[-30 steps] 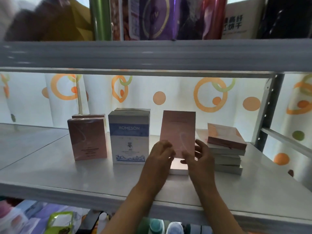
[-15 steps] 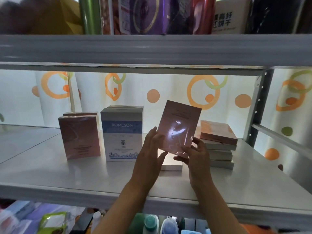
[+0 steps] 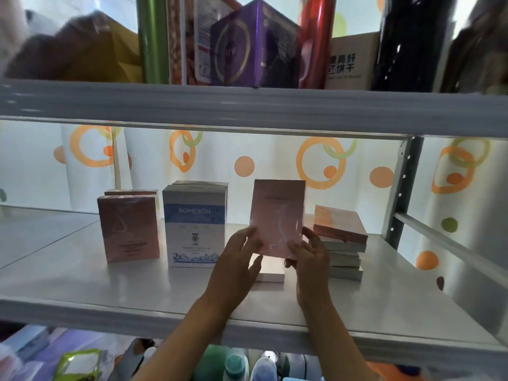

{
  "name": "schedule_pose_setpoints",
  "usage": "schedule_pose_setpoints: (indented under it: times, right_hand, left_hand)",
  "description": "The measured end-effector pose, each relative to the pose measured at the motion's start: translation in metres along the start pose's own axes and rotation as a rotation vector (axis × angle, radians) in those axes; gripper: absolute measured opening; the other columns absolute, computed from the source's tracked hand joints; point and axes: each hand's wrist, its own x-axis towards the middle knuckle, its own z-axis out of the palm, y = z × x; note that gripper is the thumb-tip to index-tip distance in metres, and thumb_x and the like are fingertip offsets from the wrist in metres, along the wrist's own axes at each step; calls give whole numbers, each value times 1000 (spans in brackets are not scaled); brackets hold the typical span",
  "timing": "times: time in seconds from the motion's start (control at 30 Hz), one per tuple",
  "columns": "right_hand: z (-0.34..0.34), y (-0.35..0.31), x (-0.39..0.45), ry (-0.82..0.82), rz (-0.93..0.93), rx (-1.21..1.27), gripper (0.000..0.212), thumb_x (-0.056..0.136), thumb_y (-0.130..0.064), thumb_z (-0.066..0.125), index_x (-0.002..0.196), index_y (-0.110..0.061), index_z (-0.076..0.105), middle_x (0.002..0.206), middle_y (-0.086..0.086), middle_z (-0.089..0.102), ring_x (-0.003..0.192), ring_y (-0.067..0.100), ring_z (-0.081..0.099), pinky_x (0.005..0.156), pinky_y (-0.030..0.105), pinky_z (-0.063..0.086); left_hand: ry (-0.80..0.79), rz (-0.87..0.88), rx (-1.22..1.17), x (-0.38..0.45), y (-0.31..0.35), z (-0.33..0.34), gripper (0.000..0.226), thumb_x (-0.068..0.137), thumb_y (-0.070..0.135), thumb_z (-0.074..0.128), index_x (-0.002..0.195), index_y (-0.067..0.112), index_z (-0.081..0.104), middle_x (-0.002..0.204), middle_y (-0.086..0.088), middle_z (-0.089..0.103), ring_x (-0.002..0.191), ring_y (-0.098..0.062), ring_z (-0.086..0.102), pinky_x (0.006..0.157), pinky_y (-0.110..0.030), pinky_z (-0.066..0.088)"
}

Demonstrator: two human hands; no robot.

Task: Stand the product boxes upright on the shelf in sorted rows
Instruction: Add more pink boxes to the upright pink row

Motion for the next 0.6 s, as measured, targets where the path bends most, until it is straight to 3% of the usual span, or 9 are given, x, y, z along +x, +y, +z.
schedule_pose_setpoints:
  times: [0.17, 0.27, 0.33, 0.4, 0.5, 0.6]
  right_hand:
    - [-14, -9, -4, -43, 92, 85, 28, 89, -24, 69, 117, -20, 70, 104, 3, 75, 94, 25, 70, 74, 29, 53]
    - [-25, -21, -3, -62, 90, 56, 30, 86, -23, 71, 116, -17, 71, 103, 6, 74, 89, 26, 67, 72, 29, 50]
    - [-28, -35, -2, -82, 59, -3, 30, 85, -25, 72, 114, -16, 72, 101, 7, 75, 91, 28, 66, 77, 34, 52]
    - [-26, -51, -4, -112, -5, -92, 28, 86, -28, 71, 111, -16, 73, 97, 5, 75, 89, 28, 67, 80, 39, 53]
    - [-14, -77, -10, -105, -124, -247, 25, 86, -33, 72, 106, -19, 75, 91, -1, 76, 84, 25, 70, 76, 41, 57]
    - [2, -106, -18, -74, -220, -345, 11, 84, -27, 75, 92, -20, 76, 83, -5, 75, 75, 9, 70, 67, 22, 56]
  left_hand:
    - [-65, 142, 88, -3, 3, -17, 46, 78, 31, 77, 119, 25, 57, 134, 0, 57, 116, -21, 57, 98, -33, 49]
    - [-59, 226, 60, 3, 10, -37, 31, 85, 47, 63, 104, 23, 66, 121, 3, 65, 109, -18, 59, 90, -34, 52]
    - [-53, 249, 29, 13, 15, -52, 31, 89, 45, 56, 100, 20, 68, 112, 2, 68, 103, -18, 59, 85, -37, 53]
    - [-4, 244, 107, 24, 15, -66, 30, 89, 38, 63, 110, 19, 66, 121, -3, 64, 115, -24, 56, 92, -47, 52]
    - [-44, 96, 128, 34, 14, -90, 61, 88, 44, 64, 142, 27, 42, 153, -3, 35, 144, -26, 26, 110, -49, 32]
    - [-88, 17, 120, 34, 17, -111, 86, 84, 52, 63, 153, 26, 18, 162, 1, 10, 150, -22, 5, 117, -48, 17]
